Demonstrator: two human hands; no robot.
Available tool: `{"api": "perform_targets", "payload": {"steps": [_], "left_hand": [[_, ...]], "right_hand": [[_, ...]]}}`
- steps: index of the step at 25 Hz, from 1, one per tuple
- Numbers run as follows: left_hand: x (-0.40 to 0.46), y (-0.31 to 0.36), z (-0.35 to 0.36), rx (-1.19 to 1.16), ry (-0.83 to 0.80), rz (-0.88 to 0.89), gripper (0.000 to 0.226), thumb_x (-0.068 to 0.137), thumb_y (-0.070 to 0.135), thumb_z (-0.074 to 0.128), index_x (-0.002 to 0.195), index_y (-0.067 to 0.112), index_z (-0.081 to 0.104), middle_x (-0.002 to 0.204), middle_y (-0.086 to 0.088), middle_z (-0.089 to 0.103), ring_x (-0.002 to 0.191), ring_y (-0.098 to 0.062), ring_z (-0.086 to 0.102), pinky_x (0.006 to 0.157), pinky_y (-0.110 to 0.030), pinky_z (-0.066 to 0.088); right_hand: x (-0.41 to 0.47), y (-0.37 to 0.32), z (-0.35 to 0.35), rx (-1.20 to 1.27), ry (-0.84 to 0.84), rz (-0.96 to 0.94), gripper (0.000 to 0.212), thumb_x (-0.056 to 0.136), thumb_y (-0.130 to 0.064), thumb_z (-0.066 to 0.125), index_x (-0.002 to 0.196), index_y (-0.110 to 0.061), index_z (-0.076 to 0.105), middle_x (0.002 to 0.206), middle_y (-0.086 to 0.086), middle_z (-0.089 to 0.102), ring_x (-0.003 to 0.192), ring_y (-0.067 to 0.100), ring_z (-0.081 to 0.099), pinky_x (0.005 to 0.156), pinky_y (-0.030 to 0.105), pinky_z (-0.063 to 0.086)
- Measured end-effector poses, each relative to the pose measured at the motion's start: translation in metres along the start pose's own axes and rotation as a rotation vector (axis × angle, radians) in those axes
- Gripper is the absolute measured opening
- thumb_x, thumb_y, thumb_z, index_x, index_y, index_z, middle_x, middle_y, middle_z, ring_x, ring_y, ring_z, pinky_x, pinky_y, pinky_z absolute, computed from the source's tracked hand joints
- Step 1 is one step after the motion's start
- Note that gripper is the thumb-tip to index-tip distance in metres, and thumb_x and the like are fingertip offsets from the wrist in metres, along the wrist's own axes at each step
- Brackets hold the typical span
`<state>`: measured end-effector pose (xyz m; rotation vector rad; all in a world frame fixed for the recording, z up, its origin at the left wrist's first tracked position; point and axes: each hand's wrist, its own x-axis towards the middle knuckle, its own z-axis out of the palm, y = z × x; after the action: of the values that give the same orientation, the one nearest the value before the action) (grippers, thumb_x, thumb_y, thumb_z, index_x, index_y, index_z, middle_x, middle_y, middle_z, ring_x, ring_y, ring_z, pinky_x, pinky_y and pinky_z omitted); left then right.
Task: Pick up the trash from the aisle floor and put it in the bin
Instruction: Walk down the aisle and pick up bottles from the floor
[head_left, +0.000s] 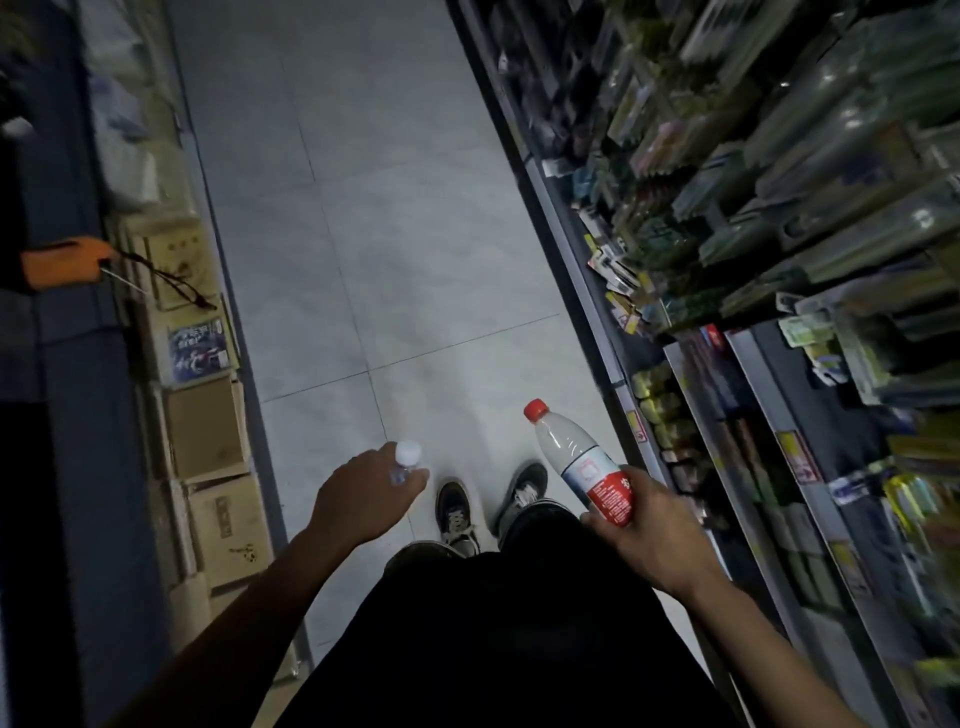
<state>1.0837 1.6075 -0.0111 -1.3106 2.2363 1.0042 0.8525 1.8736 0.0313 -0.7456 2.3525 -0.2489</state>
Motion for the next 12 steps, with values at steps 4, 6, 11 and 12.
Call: {"api": "perform_targets", "payload": {"steps": [4,6,11,12], "left_hand": [[0.047,0.015,-0.031,0.027,0.024,0.026,0.04,0.082,0.067,0.046,0.097,0.032,0.058,0.09,0.009,0.067,0.087,-0.02,0.064,0.078,-0.034,0.051],[0.073,0.021,-0.046,0.034,0.02,0.041,0.037,0.086,0.066,0.048,0.099,0.033,0.057,0.094,0.008,0.068,0.091,-0.02,0.064,0.079,-0.033,0.049],[0.132,0.028,-0.083,0.062,0.018,0.004,0.047,0.089,0.067,0.052,0.117,0.03,0.059,0.111,0.002,0.069,0.109,-0.023,0.064,0.089,-0.034,0.049],[0.14,0.029,-0.092,0.082,0.011,-0.007,0.048,0.091,0.064,0.053,0.125,0.03,0.059,0.115,0.001,0.069,0.111,-0.023,0.064,0.089,-0.034,0.049]], "right_hand": [[0.041,-0.013,-0.01,-0.003,-0.02,0.013,0.083,0.067,-0.081,0.062,0.132,-0.032,0.048,0.103,-0.007,0.068,0.084,0.014,0.068,0.077,0.042,0.061],[0.068,-0.021,-0.019,0.0,-0.032,0.015,0.083,0.067,-0.082,0.062,0.132,-0.032,0.048,0.103,-0.006,0.068,0.084,0.015,0.068,0.076,0.042,0.06],[0.168,-0.054,-0.049,0.014,-0.084,-0.007,0.078,0.069,-0.079,0.064,0.13,-0.033,0.05,0.106,-0.005,0.07,0.089,0.018,0.068,0.078,0.04,0.059],[0.191,-0.066,-0.057,0.003,-0.102,-0.024,0.078,0.068,-0.08,0.063,0.129,-0.033,0.051,0.106,-0.006,0.07,0.089,0.018,0.068,0.078,0.04,0.058]]}}
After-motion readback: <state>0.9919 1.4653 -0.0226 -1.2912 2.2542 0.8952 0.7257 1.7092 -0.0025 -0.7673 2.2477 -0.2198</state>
